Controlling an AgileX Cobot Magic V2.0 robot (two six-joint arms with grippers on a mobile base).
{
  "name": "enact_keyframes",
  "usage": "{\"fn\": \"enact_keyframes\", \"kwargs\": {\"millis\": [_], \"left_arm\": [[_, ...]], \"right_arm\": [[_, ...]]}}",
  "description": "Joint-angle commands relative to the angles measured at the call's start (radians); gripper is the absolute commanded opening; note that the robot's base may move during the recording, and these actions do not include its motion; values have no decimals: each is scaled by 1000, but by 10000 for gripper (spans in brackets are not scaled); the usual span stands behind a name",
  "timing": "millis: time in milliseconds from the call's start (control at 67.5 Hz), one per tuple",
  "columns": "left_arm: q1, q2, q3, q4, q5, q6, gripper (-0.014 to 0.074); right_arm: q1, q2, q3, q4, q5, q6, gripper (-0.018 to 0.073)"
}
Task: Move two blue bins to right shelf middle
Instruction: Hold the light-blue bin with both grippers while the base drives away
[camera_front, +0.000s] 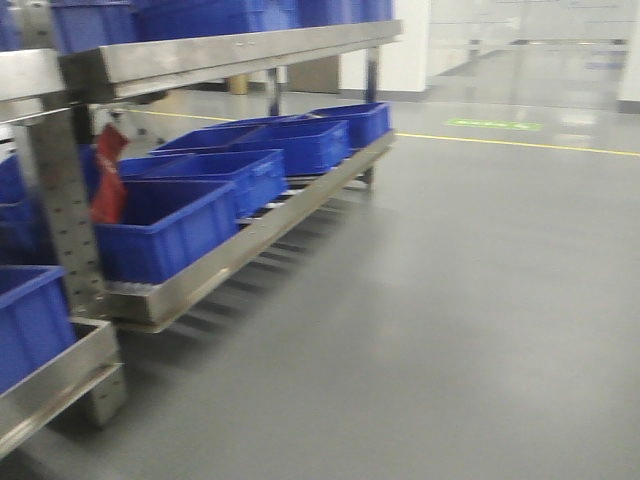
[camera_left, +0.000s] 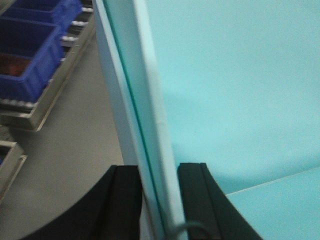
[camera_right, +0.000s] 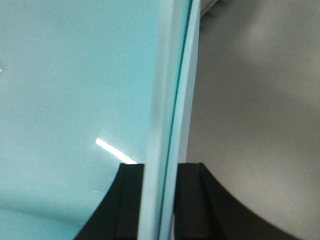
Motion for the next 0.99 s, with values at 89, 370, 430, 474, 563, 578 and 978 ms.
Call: {"fn": "enact_keyframes", "kwargs": {"millis": [89,370,430,474,563,578,978], "left_arm": [[-11,-13,-17,-58,-64,24,-111],[-11,-13,-17,-58,-64,24,-111],[-11,-13,-17,-58,-64,24,-111],[-11,-13,-17,-58,-64,24,-111],[-11,-13,-17,-58,-64,24,-111],[-11,-13,-17,-58,-64,24,-111],[-11,-13,-17,-58,-64,24,-111]], "right_arm": [[5,-13,-14,14,-96,-21,-162],[5,-13,-14,14,-96,-21,-162],[5,-13,-14,14,-96,-21,-162],[5,-13,-14,14,-96,-21,-162],[5,-13,-14,14,-96,-21,-162],[5,-13,-14,14,-96,-21,-162],[5,-13,-14,14,-96,-21,-162]]}}
